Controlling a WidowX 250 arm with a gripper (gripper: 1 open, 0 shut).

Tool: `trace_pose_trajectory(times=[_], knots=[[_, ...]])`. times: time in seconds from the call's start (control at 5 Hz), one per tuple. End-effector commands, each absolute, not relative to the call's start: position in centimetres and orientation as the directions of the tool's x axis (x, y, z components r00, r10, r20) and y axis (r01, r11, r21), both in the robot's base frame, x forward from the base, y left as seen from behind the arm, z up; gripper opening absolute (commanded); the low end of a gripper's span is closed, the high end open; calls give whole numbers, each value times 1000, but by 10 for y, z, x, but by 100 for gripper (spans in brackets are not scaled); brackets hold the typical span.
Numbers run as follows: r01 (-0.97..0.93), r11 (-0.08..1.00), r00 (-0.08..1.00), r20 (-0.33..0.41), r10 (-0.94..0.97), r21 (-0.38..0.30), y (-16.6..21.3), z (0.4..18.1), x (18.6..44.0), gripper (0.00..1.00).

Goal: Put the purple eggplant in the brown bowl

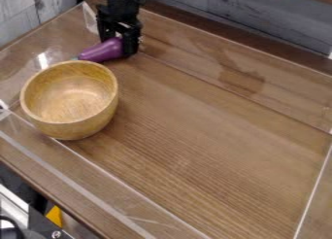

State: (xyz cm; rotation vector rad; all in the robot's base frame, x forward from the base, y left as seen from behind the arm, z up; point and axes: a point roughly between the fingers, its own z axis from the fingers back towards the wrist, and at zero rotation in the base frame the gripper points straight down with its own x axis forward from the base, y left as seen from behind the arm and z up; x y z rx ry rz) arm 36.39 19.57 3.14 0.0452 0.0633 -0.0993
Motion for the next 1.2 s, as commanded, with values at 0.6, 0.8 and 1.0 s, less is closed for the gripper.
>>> trace_pose_trajectory(times=[0.6,0.8,1.0], knots=[[115,993,993,18,-115,39,199,51,361,100],[109,993,994,18,-110,36,199,50,360,0],[103,994,994,18,-104,33,199,51,359,0]])
